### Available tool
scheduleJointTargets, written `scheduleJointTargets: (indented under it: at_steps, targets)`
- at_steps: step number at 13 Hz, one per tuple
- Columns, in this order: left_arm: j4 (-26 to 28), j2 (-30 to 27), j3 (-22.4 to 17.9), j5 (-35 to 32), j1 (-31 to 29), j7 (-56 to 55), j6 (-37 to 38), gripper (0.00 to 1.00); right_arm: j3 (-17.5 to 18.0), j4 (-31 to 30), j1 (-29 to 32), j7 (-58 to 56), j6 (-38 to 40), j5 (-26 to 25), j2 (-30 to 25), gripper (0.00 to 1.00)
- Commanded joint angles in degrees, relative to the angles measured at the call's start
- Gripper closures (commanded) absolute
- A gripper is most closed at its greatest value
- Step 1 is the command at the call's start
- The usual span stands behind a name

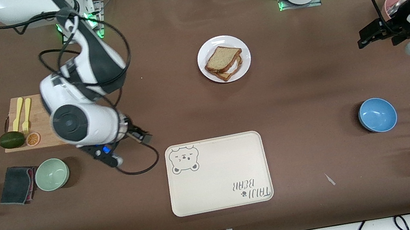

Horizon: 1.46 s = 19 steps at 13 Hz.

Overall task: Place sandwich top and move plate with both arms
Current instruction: 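Withdraw the right gripper to rest while the left gripper reaches out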

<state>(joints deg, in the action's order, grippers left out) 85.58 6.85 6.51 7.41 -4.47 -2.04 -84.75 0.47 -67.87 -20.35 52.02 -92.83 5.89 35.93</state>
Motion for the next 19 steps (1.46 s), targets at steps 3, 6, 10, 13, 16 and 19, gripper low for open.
scheduleJointTargets:
  at_steps: [3,6,10,13,16,19]
  targets:
    - [-0.9,3.2,-0.3,8.5,-3.6,0.0,-0.3,0.0,-0.2,-13.4,10.7,-30.4,-0.2,-0.8,-11.4,0.0]
    - [2.4,4.2,-0.3,18.8,-7.7,0.5,-0.4,0.0,-2.2,-21.3,13.6,-42.1,-2.0,-2.9,-19.4,0.0]
    - [9.1,4.7,-0.2,19.5,-6.9,14.4,-0.4,0.0,-2.6,-24.1,18.9,-52.1,-1.9,-3.6,-28.1,0.0]
    - [16.4,4.2,-0.2,21.9,-6.9,21.9,-3.7,0.0,-1.4,-24.2,21.3,-53.1,-2.0,-9.8,-32.9,0.0]
    - [22.4,4.2,-0.3,24.5,-6.8,25.1,-6.6,0.0,0.9,-24.8,24.0,-57.9,-1.3,-10.5,-35.0,0.0]
    - [29.9,4.5,-0.3,28.0,-6.8,34.8,-11.1,0.0,0.6,-24.8,24.1,-57.7,-0.7,-10.1,-34.7,0.0]
